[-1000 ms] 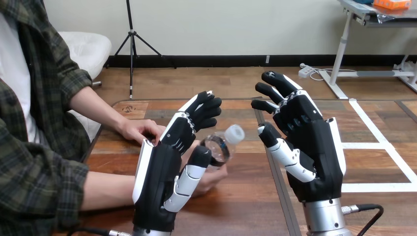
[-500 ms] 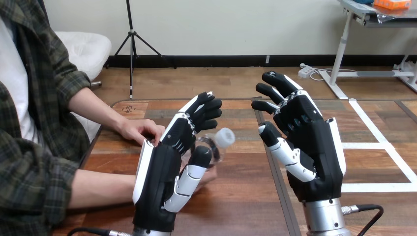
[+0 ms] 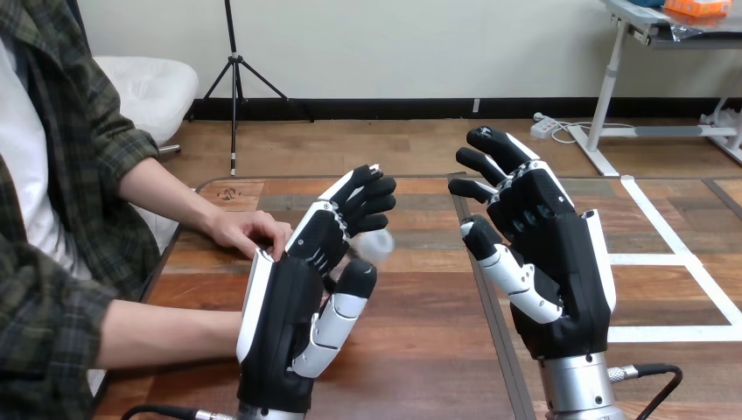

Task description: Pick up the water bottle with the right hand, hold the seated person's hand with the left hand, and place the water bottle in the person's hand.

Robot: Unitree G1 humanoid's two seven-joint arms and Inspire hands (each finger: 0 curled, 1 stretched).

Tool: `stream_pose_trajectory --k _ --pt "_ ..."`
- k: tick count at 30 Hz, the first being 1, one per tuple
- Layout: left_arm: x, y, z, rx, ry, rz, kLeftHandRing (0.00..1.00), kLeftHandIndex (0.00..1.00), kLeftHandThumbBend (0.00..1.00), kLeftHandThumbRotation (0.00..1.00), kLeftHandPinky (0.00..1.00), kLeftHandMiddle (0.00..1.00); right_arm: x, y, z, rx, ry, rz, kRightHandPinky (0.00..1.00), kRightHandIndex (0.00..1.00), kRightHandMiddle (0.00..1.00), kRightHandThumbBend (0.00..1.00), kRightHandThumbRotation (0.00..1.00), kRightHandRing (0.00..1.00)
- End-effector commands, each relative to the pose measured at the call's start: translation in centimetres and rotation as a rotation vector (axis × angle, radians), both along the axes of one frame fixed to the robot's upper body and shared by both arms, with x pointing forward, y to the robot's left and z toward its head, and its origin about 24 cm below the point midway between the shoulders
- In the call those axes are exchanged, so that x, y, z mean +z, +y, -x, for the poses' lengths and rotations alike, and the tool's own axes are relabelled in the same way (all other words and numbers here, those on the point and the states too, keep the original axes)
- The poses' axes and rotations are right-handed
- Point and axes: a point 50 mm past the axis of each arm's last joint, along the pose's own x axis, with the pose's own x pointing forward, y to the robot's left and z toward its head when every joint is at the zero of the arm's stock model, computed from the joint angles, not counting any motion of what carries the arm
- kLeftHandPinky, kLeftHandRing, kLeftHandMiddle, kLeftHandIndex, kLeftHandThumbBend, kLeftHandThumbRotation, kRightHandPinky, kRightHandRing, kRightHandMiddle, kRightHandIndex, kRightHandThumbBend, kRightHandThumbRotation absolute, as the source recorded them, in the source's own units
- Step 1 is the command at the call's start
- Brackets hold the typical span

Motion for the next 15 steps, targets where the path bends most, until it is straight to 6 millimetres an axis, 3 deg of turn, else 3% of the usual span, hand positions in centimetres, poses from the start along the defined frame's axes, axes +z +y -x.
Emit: stream_pose_trajectory --k 1,15 --pt "1.21 -0.5 -0.78 -0.012 -0.06 0.019 0.78 0.83 0.65 0.88 0.74 0.8 1.9 0.35 -1.28 0.009 -0.083 0.0 0.73 0.8 0.86 0.73 0.39 0.83" --pt "1.08 -0.52 -0.56 -0.006 -0.062 0.01 0.78 0.83 0.63 0.91 0.73 0.8 1.74 0.26 -1.06 -0.005 -0.076 0.007 0.73 0.79 0.85 0.72 0.39 0.83"
